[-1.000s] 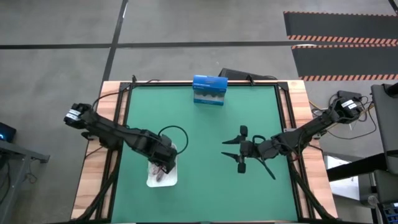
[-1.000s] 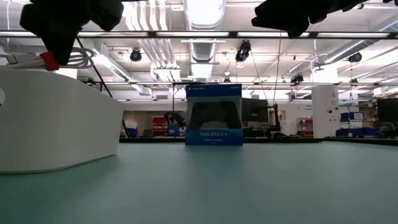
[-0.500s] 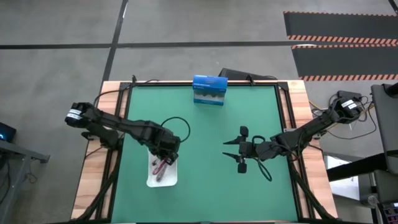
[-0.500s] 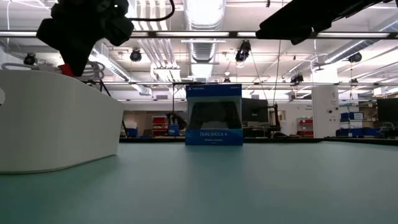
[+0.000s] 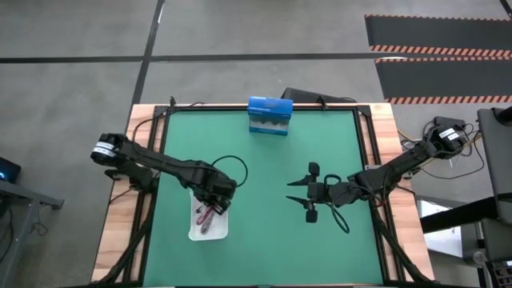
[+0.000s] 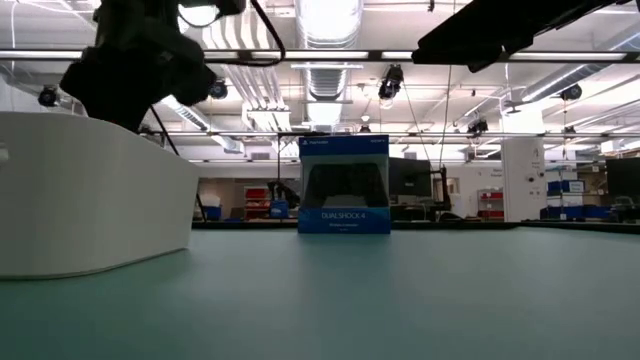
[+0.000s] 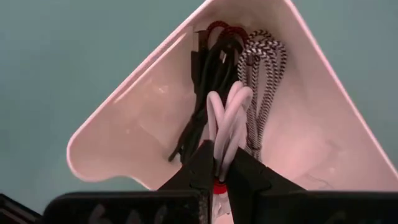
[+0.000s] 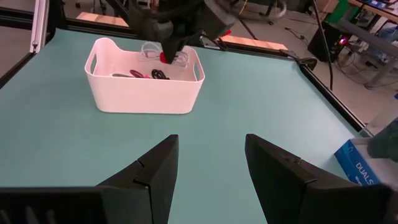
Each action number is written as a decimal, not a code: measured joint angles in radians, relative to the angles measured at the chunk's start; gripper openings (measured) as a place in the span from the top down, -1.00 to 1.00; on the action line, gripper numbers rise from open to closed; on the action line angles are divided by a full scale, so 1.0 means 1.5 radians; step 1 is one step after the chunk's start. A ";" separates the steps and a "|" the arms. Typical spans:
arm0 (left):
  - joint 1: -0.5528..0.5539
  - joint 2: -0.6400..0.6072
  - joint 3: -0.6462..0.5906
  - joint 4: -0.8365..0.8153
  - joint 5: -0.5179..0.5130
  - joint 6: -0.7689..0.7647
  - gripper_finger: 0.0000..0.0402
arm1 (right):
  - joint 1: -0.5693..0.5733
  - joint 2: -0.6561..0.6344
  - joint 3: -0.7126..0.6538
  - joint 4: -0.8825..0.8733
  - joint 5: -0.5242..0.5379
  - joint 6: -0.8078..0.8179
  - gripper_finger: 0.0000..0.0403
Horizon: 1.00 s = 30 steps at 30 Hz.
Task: Pick and place USB-C Cables
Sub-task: Put the white charger cable into the white bin
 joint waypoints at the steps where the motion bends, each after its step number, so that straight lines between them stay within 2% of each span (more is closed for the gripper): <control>1: 0.002 0.008 0.000 0.001 -0.002 0.002 0.96 | 0.000 0.000 0.000 0.000 0.000 0.000 0.12; 15: 0.021 0.070 0.001 0.016 -0.004 0.051 0.96 | 0.000 0.000 0.000 -0.006 0.000 0.002 0.12; 30: 0.020 0.073 0.001 0.017 -0.004 0.052 0.96 | 0.000 0.000 0.000 -0.009 0.000 0.002 0.12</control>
